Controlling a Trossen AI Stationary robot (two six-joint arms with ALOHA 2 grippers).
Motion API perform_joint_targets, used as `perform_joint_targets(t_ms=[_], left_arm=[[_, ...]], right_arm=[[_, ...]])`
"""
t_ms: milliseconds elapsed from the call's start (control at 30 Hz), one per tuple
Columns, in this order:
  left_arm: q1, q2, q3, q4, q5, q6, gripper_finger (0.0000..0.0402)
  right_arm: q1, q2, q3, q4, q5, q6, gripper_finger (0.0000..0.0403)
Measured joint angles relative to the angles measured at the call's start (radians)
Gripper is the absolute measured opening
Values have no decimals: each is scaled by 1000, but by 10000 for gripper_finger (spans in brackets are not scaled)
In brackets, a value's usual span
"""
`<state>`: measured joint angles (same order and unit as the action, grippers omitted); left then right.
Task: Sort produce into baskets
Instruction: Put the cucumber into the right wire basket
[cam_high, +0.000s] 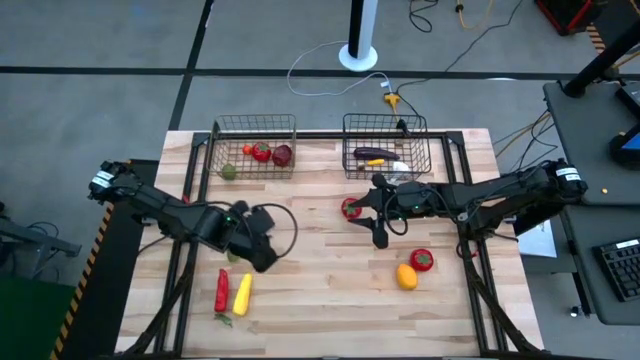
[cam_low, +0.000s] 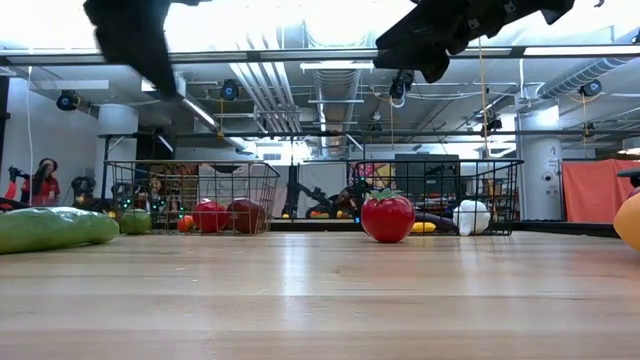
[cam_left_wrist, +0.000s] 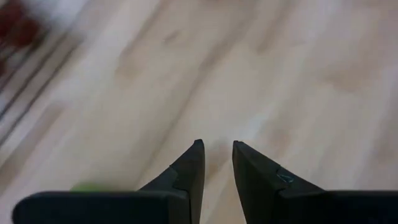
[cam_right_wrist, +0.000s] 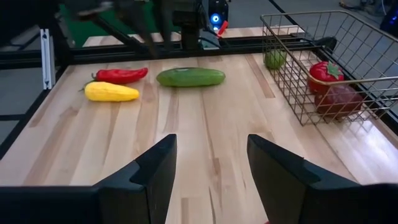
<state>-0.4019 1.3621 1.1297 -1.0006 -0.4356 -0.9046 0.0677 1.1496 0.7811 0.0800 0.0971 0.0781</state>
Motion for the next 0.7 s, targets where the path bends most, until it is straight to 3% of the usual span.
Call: perform_joint_targets(t_ms=[133, 233, 367, 567, 700], left_arm=[[2, 0, 0, -166, 1, -157, 66], [5, 0, 0, -260, 88, -208, 65], [23, -9, -7, -357, 100, -252, 50], [78, -68, -48, -243, 80, -152, 5], [115, -128, -87, -168, 79, -59, 7]], right_arm=[[0, 0, 0, 0, 0, 0, 189], [0, 0, 0, 0, 0, 0, 189], [0, 0, 0, 0, 0, 0, 189], [0, 0, 0, 4, 0, 0, 189], [0, 0, 0, 4, 0, 4, 189]])
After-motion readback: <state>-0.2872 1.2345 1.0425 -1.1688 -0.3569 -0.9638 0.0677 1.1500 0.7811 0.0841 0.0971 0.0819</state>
